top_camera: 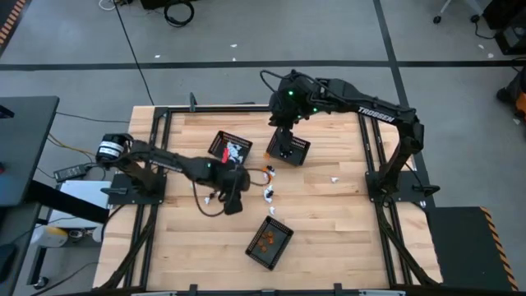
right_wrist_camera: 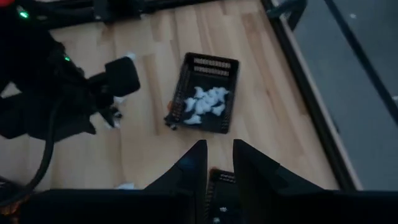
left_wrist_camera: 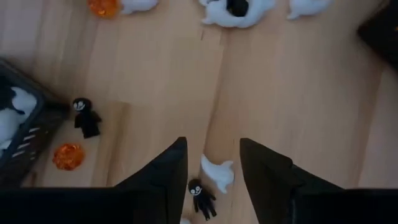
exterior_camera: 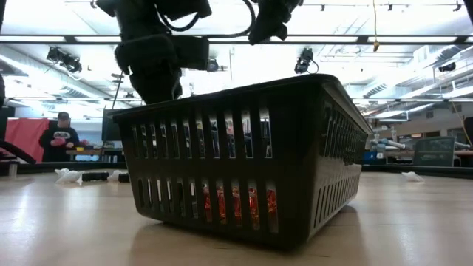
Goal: Sort Halloween decoration
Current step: Put the white ghost toy into the top left black basket
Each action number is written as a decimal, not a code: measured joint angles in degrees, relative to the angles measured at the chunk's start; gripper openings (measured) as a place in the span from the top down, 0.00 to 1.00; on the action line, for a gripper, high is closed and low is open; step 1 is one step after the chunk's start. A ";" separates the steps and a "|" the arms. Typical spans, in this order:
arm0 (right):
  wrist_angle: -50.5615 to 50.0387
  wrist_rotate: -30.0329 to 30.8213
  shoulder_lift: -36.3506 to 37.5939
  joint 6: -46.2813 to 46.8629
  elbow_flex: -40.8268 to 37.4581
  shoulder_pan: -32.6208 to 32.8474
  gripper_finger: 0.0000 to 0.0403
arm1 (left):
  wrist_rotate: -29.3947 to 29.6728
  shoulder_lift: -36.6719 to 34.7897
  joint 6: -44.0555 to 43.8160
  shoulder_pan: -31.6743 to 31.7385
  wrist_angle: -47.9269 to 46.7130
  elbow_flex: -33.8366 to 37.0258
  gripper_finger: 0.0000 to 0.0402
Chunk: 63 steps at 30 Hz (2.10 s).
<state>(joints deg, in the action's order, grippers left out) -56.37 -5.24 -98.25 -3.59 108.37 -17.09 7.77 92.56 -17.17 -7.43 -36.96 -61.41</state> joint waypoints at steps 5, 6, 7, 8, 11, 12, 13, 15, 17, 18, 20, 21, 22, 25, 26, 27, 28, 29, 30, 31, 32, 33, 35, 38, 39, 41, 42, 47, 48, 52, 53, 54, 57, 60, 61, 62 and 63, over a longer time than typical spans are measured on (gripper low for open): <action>0.50 -1.40 0.01 0.91 -2.74 1.28 0.79 | -0.27 0.17 -4.00 -1.45 3.75 3.34 0.60; 0.73 -1.48 0.01 1.06 -3.20 1.64 0.79 | -0.42 0.17 -5.42 -1.41 3.79 4.33 0.60; 1.03 -1.48 0.03 1.14 -3.62 1.99 0.79 | -0.57 0.19 -6.48 -1.40 3.81 5.20 0.59; 1.10 -1.52 0.03 1.25 -3.97 2.28 0.79 | -0.54 0.19 -7.34 -1.36 4.32 5.99 0.59; 1.71 -1.64 0.01 1.51 -4.83 2.99 0.79 | -0.59 0.19 -9.02 -1.36 6.75 8.16 0.59; 1.98 -1.64 0.01 1.68 -5.00 3.19 0.79 | -0.63 0.19 -9.10 -1.36 7.59 8.84 0.59; 1.87 -1.66 0.01 1.92 -5.08 3.33 0.79 | -0.72 0.19 -9.23 -1.36 8.53 9.37 0.59; 1.97 -1.78 0.01 2.15 -5.10 3.48 0.79 | -0.76 0.19 -9.51 -1.36 10.47 10.27 0.59; 2.16 -1.88 0.01 2.54 -5.10 3.61 0.79 | -0.77 0.19 -10.13 -1.36 10.96 10.82 0.59; 2.15 -1.89 0.01 2.57 -5.10 3.64 0.79 | -0.77 0.19 -10.38 -1.36 11.26 11.12 0.59; 2.16 -1.93 0.01 2.57 -5.10 3.66 0.79 | -0.77 0.19 -10.59 -1.36 12.02 11.94 0.59; 2.18 -1.93 0.01 2.57 -5.10 3.66 0.79 | -0.77 0.19 -10.80 -1.36 12.36 12.43 0.59; 2.20 -1.94 0.02 2.57 -5.10 3.66 0.79 | -0.77 0.19 -11.16 -1.36 12.55 12.98 0.59; 2.33 -1.92 0.01 2.59 -5.10 3.64 0.79 | -2.18 0.19 -12.33 -1.36 13.96 14.49 0.59; 2.33 -1.92 0.01 2.57 -5.10 3.64 0.79 | -2.86 0.19 -12.51 -1.36 14.42 14.82 0.59; 2.33 -1.93 0.01 2.57 -5.10 3.64 0.79 | -2.96 0.19 -12.70 -1.36 14.55 15.04 0.59; 2.33 -1.93 0.01 2.57 -5.10 3.64 0.79 | -3.00 0.17 -12.73 -1.36 14.64 15.21 0.59; 2.35 -1.94 0.01 2.57 -5.10 3.65 0.79 | -3.02 0.17 -12.78 -1.36 14.66 15.32 0.59; 2.40 -1.94 0.01 2.57 -5.10 3.64 0.79 | -3.18 0.17 -12.77 -1.36 14.57 15.37 0.59; 2.55 -1.94 0.01 2.57 -5.10 3.64 0.79 | -3.39 0.17 -12.73 -1.36 14.40 15.43 0.59; 2.72 -1.94 0.01 2.57 -5.10 3.64 0.79 | -3.41 0.17 -12.72 -1.39 14.41 15.45 0.59; 2.84 -1.94 0.01 2.57 -5.10 3.64 0.79 | -3.48 0.17 -12.72 -1.39 14.36 15.45 0.60; 2.88 -1.94 0.01 2.57 -5.10 3.64 0.79 | -3.72 0.41 -12.65 -1.36 14.34 15.44 0.60; 2.91 -1.94 0.01 2.57 -5.10 3.64 0.79 | -4.43 1.08 -12.59 -1.36 14.31 15.26 0.63; 2.98 -1.94 0.02 2.57 -5.08 3.64 0.79 | -4.52 1.32 -12.64 -1.34 14.35 15.23 0.64; 2.99 -1.94 0.03 2.57 -5.08 3.64 0.79 | -4.60 1.69 -12.96 -1.34 14.52 15.23 0.67; 2.99 -1.94 0.01 2.57 -5.08 3.64 0.79 | -4.67 1.72 -13.07 -1.33 14.59 15.24 0.68; 3.00 -1.94 0.02 2.57 -5.08 3.64 0.79 | -5.12 1.79 -13.57 -1.21 14.94 15.26 0.76; 3.01 -1.94 0.01 2.57 -5.08 3.64 0.79 | -5.37 1.79 -14.05 -0.99 14.98 15.26 0.77; 3.21 -1.94 0.01 2.57 -5.08 3.64 0.79 | -6.20 1.82 -15.36 -0.23 15.56 15.31 0.83; 3.21 -1.94 0.01 2.57 -5.08 3.64 0.79 | -6.48 1.85 -15.34 -0.05 15.93 15.32 0.84; 3.21 -1.94 0.01 2.57 -5.08 3.64 0.79 | -6.61 1.86 -15.34 0.17 16.35 15.32 0.84; 3.21 -1.94 0.01 2.57 -5.08 3.64 0.79 | -6.85 1.90 -15.32 0.98 16.91 15.32 0.84; 3.19 -1.94 0.03 2.57 -5.08 3.64 0.79 | -7.01 1.74 -15.30 1.60 17.03 15.32 0.84; 3.19 -1.94 0.01 2.57 -5.08 3.64 0.79 | -7.02 1.63 -15.29 1.75 17.07 15.32 0.84; 3.19 -1.94 0.03 2.57 -5.08 3.64 0.79 | -7.02 1.44 -15.27 1.87 17.09 15.33 0.84; 3.19 -1.94 0.01 2.57 -5.08 3.64 0.79 | -7.02 1.35 -15.27 2.05 17.16 15.35 0.84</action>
<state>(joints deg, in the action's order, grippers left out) -53.19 -7.18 -98.24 -1.02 103.28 -13.45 0.75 93.90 -32.45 -5.38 -19.81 -46.06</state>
